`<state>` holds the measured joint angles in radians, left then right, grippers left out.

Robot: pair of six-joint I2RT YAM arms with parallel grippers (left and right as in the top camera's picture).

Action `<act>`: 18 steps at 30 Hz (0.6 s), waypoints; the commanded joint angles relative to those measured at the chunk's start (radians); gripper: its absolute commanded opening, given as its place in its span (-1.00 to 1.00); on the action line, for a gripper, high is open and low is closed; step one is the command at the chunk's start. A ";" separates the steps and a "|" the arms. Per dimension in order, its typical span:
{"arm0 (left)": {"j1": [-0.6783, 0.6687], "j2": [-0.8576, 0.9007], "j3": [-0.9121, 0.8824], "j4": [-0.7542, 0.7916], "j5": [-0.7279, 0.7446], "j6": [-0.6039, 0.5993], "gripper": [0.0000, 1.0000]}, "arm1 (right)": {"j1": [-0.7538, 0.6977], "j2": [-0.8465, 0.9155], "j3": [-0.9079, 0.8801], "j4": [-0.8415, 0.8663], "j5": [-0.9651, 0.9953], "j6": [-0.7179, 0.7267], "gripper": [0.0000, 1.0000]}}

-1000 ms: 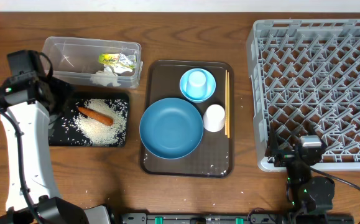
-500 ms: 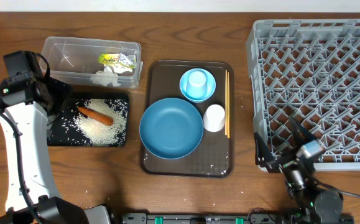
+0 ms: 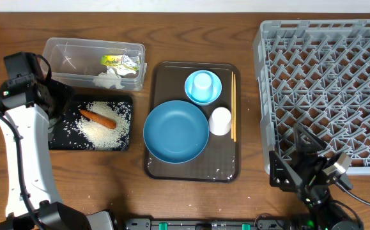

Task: Sort waste into correct bins and load items into the dishwasher rack
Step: 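Move the right gripper over the white cup on the brown tray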

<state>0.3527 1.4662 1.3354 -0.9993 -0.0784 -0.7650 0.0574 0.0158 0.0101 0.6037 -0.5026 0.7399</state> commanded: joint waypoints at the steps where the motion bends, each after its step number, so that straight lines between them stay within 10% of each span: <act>1: 0.004 0.008 0.001 -0.006 -0.012 0.002 0.95 | -0.011 0.008 0.074 0.000 -0.030 0.058 0.98; 18: 0.004 0.008 0.001 -0.006 -0.012 0.002 0.95 | -0.009 0.729 0.848 -0.728 -0.445 -0.428 0.99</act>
<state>0.3527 1.4662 1.3354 -0.9993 -0.0792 -0.7650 0.0578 0.6052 0.7238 -0.0238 -0.8021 0.4656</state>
